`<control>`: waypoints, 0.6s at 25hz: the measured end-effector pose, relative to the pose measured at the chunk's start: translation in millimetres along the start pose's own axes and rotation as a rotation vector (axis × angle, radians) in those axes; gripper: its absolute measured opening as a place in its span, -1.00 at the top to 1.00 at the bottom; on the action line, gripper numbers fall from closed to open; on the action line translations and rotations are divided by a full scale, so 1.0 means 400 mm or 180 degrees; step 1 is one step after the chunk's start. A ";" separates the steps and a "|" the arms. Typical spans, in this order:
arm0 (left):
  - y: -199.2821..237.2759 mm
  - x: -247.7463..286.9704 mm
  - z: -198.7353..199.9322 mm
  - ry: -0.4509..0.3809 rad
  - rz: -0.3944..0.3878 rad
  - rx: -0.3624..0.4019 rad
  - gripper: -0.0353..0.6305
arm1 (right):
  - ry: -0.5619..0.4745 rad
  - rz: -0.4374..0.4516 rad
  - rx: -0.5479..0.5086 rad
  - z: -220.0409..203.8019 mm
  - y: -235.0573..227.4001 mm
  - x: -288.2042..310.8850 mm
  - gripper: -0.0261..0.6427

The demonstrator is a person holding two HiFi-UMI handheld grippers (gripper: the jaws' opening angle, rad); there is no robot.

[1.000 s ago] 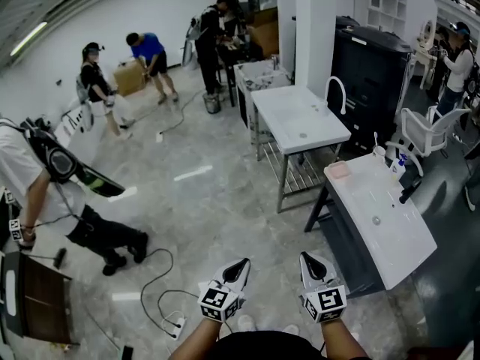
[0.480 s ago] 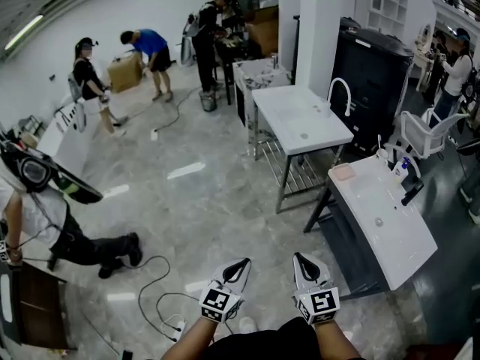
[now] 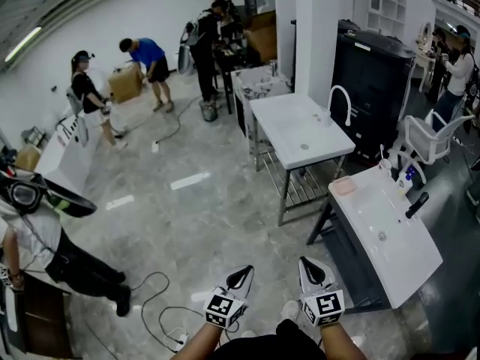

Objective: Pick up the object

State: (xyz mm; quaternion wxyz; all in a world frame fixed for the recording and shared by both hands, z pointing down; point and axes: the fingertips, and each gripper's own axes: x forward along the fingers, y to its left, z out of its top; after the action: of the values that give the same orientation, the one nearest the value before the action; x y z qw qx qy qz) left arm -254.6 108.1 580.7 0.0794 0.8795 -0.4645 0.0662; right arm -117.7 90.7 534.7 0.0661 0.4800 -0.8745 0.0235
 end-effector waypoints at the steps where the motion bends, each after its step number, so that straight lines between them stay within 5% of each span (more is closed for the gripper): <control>1: 0.003 0.023 0.009 -0.0001 0.0006 0.0015 0.84 | -0.0001 0.0011 0.0008 0.004 -0.023 0.013 0.91; 15: 0.042 0.330 0.096 0.0034 0.0148 0.0093 0.84 | -0.0030 0.0052 0.0006 0.029 -0.330 0.148 0.91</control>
State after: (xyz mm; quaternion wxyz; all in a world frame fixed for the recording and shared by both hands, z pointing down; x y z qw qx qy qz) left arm -192.9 -15.6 569.4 0.0674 0.8692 -0.4834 0.0795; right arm -39.0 -30.8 528.4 0.0614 0.4730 -0.8786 0.0226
